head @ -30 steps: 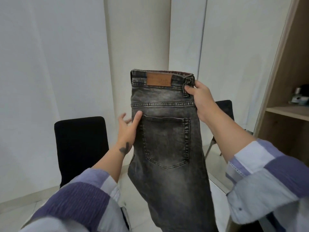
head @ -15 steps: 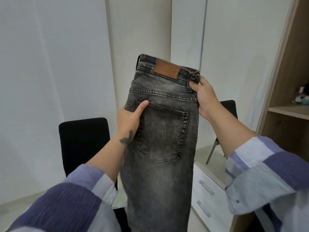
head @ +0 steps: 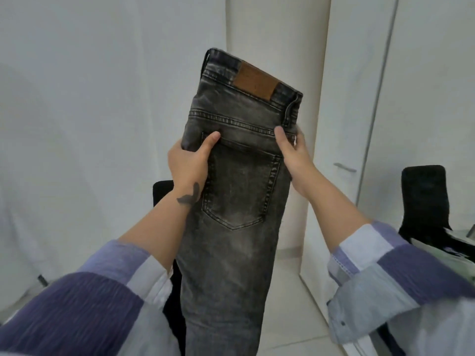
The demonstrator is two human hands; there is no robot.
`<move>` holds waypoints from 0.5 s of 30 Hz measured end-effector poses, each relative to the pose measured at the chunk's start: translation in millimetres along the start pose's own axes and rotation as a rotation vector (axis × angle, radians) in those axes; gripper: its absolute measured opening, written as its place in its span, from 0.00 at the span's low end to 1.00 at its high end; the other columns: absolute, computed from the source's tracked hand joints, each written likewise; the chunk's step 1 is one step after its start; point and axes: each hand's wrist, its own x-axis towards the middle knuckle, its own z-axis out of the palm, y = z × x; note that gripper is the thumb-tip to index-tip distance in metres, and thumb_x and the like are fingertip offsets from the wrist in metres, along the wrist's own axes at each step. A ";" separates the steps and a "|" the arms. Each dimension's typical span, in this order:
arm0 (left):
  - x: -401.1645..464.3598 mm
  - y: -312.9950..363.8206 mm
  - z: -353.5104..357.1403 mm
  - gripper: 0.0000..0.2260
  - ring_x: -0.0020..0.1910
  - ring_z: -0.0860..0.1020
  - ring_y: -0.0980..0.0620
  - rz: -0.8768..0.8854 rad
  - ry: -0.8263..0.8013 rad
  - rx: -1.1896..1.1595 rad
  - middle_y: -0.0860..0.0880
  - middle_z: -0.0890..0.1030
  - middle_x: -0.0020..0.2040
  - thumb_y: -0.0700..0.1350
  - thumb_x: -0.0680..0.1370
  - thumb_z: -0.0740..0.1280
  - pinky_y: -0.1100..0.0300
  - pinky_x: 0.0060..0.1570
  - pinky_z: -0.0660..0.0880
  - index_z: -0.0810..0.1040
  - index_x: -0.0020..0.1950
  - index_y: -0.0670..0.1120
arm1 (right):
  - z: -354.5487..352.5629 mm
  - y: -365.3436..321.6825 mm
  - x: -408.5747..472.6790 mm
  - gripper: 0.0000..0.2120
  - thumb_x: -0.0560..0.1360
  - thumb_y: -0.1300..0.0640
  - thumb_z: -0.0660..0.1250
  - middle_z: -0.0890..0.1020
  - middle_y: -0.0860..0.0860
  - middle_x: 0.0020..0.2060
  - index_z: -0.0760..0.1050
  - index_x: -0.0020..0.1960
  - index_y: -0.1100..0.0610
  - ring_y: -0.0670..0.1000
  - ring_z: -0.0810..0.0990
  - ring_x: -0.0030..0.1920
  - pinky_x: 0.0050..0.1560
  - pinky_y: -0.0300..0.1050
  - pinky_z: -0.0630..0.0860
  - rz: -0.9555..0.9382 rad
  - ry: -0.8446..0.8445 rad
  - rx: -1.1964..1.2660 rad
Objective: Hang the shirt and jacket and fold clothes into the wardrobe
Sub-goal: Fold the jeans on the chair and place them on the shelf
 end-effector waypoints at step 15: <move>78.7 -10.6 -49.6 0.12 0.43 0.81 0.57 0.063 0.284 0.222 0.56 0.82 0.41 0.59 0.69 0.73 0.58 0.48 0.78 0.81 0.44 0.52 | 92.6 139.2 -41.9 0.11 0.82 0.50 0.55 0.80 0.49 0.50 0.74 0.53 0.53 0.44 0.78 0.48 0.50 0.38 0.75 0.256 -0.105 -0.061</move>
